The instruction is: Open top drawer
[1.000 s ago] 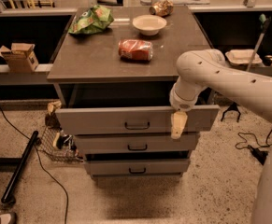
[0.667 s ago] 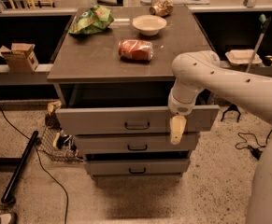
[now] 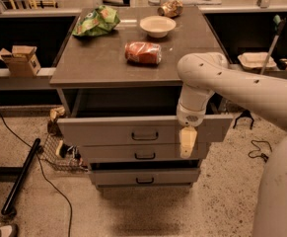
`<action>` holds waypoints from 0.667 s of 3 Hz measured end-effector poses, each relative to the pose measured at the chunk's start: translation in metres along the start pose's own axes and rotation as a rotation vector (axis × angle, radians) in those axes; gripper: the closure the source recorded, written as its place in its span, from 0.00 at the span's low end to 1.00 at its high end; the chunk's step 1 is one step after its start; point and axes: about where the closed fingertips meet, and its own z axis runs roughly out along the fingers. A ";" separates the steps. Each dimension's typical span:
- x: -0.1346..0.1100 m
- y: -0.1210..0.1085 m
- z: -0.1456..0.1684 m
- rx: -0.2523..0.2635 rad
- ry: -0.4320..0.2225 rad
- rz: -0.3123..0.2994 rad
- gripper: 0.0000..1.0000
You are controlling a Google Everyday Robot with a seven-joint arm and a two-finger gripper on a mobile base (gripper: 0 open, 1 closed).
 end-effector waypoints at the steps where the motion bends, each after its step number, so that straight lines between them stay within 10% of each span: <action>1: 0.000 0.019 -0.003 -0.055 0.004 -0.003 0.41; 2: 0.000 0.027 -0.008 -0.057 0.008 -0.005 0.62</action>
Offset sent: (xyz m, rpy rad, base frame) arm -0.0495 0.0044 0.0395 -0.0102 0.0487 0.0203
